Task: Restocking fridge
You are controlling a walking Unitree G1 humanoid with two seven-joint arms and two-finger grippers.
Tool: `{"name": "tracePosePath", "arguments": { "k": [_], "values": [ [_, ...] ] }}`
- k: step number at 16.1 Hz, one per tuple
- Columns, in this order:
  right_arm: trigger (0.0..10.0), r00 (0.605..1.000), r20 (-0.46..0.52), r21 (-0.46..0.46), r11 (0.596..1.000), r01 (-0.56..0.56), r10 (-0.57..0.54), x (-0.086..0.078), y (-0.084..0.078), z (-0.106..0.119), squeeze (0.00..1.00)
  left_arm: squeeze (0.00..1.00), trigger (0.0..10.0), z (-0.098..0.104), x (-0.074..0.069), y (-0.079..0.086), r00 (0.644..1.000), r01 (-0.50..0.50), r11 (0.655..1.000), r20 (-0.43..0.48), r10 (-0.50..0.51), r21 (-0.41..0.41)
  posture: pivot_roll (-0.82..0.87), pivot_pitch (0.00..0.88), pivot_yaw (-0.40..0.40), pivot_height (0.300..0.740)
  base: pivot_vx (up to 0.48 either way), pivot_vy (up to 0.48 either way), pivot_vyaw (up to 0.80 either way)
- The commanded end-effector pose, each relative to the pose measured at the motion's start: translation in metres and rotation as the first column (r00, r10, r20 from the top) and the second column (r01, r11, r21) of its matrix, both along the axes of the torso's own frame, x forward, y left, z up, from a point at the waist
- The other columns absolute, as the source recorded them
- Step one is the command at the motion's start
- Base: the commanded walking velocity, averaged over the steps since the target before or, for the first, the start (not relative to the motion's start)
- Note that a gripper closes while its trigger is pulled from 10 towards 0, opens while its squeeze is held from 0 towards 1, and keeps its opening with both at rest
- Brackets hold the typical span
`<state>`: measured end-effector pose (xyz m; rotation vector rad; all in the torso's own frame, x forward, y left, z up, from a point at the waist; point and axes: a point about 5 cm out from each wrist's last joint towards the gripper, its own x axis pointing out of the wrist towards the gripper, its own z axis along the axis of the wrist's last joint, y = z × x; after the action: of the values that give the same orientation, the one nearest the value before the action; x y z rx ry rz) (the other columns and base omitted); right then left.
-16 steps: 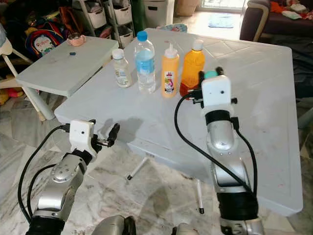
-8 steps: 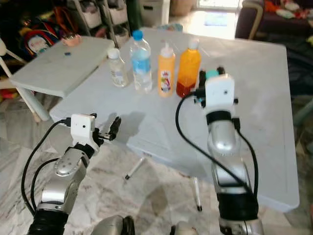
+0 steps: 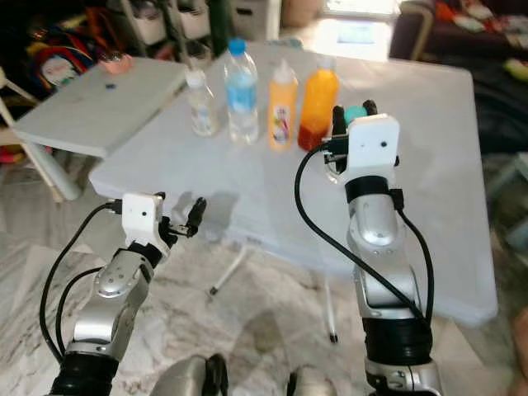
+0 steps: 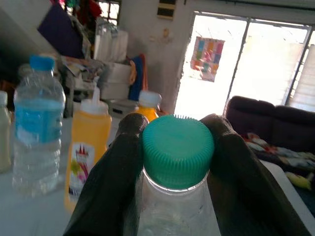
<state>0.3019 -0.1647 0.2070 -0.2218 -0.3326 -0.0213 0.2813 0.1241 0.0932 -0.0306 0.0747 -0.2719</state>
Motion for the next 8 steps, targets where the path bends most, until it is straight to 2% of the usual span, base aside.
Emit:
{"name": "tracePosePath", "arguments": {
  "k": [1, 4, 8],
  "values": [
    [10.0, 0.998, 0.061, -0.006, 1.0, -0.015, 0.016, -0.001, 0.002, 0.015, 0.0, 0.0, 10.0, 0.002, 0.002, 0.001, 1.0, -0.002, 1.0, 0.012, 0.002, 0.004, -0.11, 0.0, 0.059, 0.74, -0.251, 0.0, 0.0],
    [10.0, 0.999, 0.048, 0.011, 1.0, -0.003, 0.002, 0.002, 0.0, 0.011, 0.0, 0.0, 10.0, 0.004, 0.005, -0.001, 1.0, -0.005, 1.0, 0.019, 0.005, -0.001, -0.12, 0.0, 0.052, 0.74, -0.25, 0.0, 0.0],
    [10.0, 1.0, 0.012, 0.067, 0.998, -0.018, 0.017, -0.002, 0.001, 0.0, 0.0, 0.0, 10.0, 0.003, 0.005, 0.0, 1.0, -0.01, 1.0, 0.019, 0.01, -0.002, -0.12, 0.0, 0.053, 0.74, -0.244, 0.0, 0.0]
  ]
}}
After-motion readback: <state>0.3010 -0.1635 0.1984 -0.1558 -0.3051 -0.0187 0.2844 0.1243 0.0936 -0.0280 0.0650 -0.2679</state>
